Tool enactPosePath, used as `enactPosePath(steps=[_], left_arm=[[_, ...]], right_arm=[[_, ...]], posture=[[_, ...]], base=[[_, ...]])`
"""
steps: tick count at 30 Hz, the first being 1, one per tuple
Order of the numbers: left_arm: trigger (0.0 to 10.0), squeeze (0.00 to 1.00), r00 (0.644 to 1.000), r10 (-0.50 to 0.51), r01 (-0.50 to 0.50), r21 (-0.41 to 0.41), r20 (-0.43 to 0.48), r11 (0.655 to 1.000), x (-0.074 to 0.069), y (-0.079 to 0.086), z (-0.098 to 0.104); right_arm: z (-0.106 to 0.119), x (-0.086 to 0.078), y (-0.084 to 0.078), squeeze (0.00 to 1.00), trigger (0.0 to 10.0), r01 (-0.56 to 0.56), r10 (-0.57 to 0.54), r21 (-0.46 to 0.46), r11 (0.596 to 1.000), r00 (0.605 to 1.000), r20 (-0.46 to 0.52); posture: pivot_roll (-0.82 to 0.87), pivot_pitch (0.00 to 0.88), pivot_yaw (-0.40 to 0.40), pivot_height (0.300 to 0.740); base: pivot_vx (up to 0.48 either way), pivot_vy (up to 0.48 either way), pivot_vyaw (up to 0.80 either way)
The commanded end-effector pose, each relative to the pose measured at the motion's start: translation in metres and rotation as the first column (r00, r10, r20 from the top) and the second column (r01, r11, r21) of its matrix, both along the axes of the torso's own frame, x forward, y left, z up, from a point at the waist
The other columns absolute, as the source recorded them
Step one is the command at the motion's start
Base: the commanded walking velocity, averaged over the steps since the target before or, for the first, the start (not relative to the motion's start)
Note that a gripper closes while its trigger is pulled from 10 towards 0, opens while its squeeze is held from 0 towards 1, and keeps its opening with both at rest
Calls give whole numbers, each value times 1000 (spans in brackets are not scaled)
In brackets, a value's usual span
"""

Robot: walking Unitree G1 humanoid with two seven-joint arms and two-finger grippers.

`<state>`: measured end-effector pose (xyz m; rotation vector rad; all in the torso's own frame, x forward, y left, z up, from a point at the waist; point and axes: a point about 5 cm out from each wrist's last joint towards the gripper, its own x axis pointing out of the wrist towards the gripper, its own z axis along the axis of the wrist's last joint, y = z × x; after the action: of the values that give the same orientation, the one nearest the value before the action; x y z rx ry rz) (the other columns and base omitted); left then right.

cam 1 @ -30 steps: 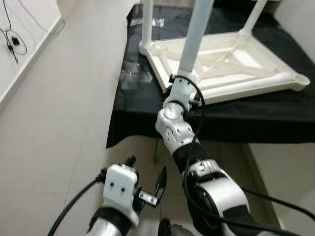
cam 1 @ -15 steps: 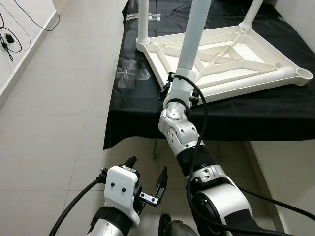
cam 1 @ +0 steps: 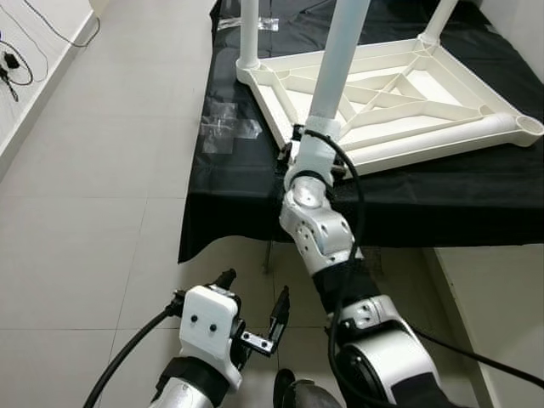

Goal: Building children table

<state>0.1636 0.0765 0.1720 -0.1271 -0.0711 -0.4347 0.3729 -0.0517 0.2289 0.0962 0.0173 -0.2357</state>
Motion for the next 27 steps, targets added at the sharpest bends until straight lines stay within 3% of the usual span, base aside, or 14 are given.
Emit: enactPosePath(steps=[1, 11, 14, 27], left_arm=[[10000, 0, 1000, -6, 6, 5, -28, 1000, -1, -1, -6], [10000, 0, 1000, -3, 4, 6, -29, 1000, -1, 1, -7], [10000, 0, 999, -2, 2, 6, -32, 1000, -1, 2, -8], [10000, 0, 1000, 3, -2, 14, -31, 1000, 2, 5, -11]], right_arm=[[-24, -14, 23, 0, 10000, -45, 51, 66, 997, 995, -91], [-24, -22, 15, 0, 10000, -114, 118, 61, 992, 991, -60], [-28, -28, 6, 0, 10000, -152, 155, 52, 987, 985, -69], [-36, -42, -2, 0, 10000, -262, 266, 49, 964, 957, -115]], posture=[[65, 242, -90, 740], [61, 239, -84, 740], [58, 235, -82, 740], [55, 216, -77, 740]], base=[[0, 0, 0], [0, 0, 0], [0, 0, 0], [0, 0, 0]])
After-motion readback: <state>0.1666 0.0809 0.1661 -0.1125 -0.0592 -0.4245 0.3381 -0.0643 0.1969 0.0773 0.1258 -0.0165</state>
